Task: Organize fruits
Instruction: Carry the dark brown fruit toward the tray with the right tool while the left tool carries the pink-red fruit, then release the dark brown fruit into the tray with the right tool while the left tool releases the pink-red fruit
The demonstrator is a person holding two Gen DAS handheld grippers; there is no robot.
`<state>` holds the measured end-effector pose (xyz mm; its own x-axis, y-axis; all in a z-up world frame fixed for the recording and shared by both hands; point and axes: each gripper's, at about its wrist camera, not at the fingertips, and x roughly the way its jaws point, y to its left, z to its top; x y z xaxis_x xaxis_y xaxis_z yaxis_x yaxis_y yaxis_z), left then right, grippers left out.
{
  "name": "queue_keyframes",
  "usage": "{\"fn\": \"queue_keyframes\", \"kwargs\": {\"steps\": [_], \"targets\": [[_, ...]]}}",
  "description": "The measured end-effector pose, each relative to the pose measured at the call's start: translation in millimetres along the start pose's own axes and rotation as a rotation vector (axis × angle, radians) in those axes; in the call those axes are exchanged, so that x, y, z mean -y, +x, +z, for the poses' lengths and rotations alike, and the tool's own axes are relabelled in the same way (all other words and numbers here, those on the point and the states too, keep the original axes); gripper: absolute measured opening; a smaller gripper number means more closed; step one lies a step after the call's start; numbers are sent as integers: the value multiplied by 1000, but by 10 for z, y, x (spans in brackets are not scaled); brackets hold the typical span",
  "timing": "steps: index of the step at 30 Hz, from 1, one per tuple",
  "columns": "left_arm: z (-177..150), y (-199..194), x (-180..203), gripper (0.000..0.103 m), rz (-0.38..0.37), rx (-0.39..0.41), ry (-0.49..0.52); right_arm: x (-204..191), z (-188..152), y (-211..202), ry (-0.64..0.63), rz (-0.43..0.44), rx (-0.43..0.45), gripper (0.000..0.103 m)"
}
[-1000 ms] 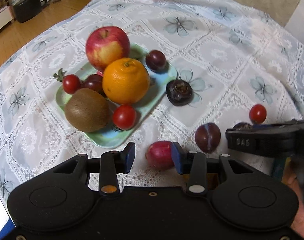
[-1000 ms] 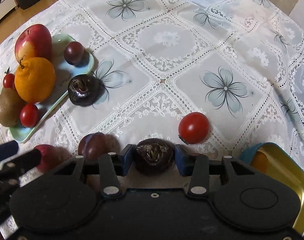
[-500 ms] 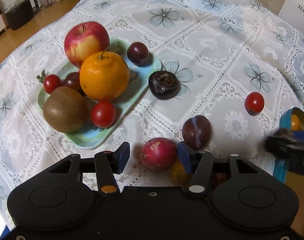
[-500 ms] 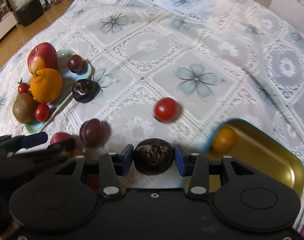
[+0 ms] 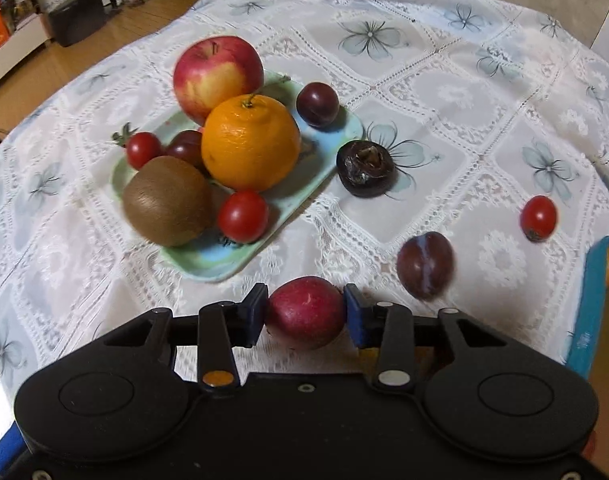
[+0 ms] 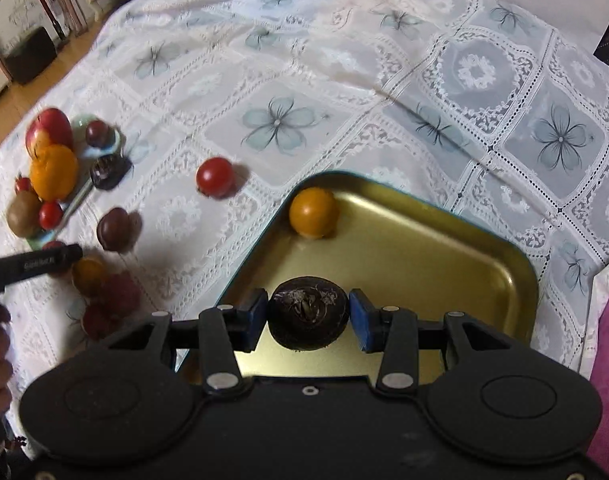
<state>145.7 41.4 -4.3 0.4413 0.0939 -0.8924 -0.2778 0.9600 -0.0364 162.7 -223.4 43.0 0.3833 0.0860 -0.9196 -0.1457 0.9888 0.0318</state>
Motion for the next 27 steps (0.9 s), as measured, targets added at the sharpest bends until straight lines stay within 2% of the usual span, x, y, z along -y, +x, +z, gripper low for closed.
{"fn": "queue_keyframes", "kwargs": {"steps": [4,10,15,21,27], "targets": [[-90,-293,176,49,-4,8,-6,181,35,45,3,3,-25,44],[-284,-665,748,49,-49,-15,67,460,77,168,-51,66,-101,44],[-498,-835,1213,49,-88,-67,133,467,6,110,-177,3,-51,44],[-810,-882,1613,49,-68,-127,216,553,-65,-86,-272,30,11,44],[-982,-871,1751,49,-48,-165,236,608,-91,-97,-309,49,-1,44]]}}
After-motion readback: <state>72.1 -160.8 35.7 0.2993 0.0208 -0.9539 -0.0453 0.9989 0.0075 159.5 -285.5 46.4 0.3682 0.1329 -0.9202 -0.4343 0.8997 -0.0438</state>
